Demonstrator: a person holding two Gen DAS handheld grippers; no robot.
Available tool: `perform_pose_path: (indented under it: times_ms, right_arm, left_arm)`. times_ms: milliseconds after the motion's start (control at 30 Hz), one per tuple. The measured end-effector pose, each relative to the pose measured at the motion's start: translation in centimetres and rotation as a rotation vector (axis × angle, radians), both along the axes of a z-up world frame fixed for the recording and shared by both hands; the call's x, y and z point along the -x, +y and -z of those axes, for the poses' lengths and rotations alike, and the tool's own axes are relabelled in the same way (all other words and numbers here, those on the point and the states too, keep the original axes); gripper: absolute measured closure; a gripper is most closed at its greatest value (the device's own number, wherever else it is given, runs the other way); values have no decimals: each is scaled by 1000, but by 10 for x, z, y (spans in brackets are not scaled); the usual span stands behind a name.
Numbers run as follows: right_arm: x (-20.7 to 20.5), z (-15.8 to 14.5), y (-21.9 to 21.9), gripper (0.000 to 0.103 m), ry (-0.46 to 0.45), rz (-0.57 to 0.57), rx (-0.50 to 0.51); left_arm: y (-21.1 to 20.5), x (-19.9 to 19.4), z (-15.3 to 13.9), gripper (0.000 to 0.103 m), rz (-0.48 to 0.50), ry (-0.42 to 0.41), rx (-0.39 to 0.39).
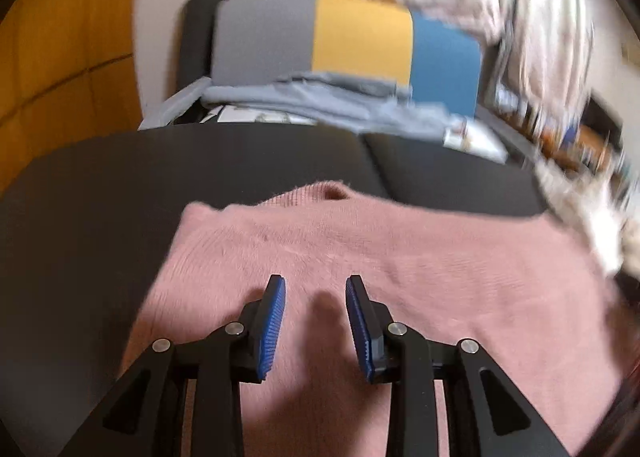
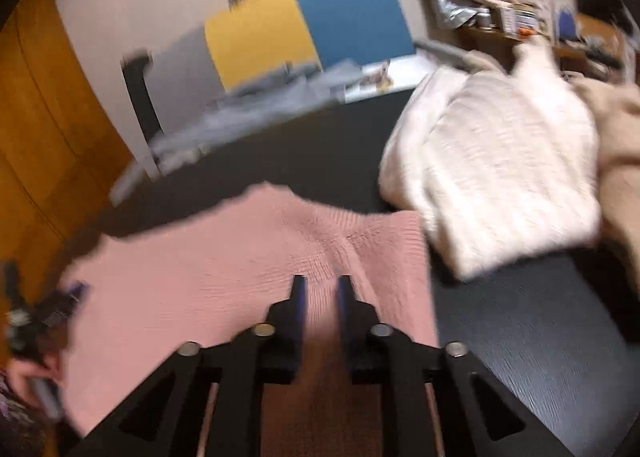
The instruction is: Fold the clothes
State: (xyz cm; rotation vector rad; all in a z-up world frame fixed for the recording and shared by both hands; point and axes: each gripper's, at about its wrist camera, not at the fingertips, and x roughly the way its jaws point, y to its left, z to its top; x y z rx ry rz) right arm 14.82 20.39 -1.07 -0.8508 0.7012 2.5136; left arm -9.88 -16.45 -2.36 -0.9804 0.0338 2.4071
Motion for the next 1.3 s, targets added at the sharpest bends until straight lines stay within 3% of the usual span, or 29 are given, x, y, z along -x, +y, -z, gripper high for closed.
perform_pose_path:
  times_ms: [33, 100, 167, 333, 400, 567, 600, 633, 667, 700, 900, 1000, 1233, 1300]
  right_arm:
    - [-9, -4, 2, 38, 22, 1, 25]
    - [-30, -4, 5, 38, 32, 17, 66]
    - [-50, 0, 9, 38, 31, 36, 109]
    - [-71, 23, 22, 38, 43, 49, 236]
    - [-68, 32, 23, 38, 59, 22, 278]
    - [-54, 43, 18, 38, 107, -49, 315]
    - [-52, 44, 18, 43, 110, -52, 328]
    - [-51, 46, 18, 61, 113, -55, 342]
    - [-49, 48, 18, 72, 115, -58, 355]
    - [-47, 50, 18, 74, 118, -61, 369]
    - [-38, 58, 18, 78, 131, -72, 441]
    - [-38, 60, 19, 78, 132, -68, 461]
    - [-40, 60, 19, 78, 135, -50, 472]
    - [-41, 61, 21, 78, 137, -23, 515]
  left_arm:
    - [-5, -9, 0, 72, -1, -16, -38]
    - [-13, -28, 1, 72, 2, -47, -111]
    - [-10, -49, 4, 72, 47, -56, -128]
    - [13, -94, 2, 72, 198, 16, -94]
    - [23, -104, 4, 72, 259, 3, -75]
    - [35, -128, 21, 72, 312, 10, -11]
    - [34, -131, 22, 72, 311, 21, -14]
    - [32, -133, 22, 72, 309, 20, -18]
    - [31, -132, 21, 72, 309, 16, -21]
    - [30, -131, 20, 72, 307, 12, -25]
    - [23, -140, 10, 72, 337, 41, -78]
    - [34, -152, 16, 72, 374, 79, 5]
    - [29, -158, 27, 70, 351, 83, -19]
    - [28, -159, 28, 70, 353, 92, -16]
